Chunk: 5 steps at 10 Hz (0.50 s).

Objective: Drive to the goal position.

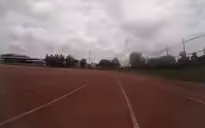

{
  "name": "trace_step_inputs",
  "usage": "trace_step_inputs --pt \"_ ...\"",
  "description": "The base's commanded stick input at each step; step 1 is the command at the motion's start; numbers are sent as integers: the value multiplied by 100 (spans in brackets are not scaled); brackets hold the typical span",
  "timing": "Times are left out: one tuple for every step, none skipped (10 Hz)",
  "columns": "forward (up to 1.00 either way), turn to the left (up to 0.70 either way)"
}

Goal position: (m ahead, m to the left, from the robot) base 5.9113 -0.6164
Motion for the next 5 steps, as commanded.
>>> trace_step_inputs --pt "70 0" --pt "70 0" --pt "70 0" --pt "70 0" --pt "70 0"
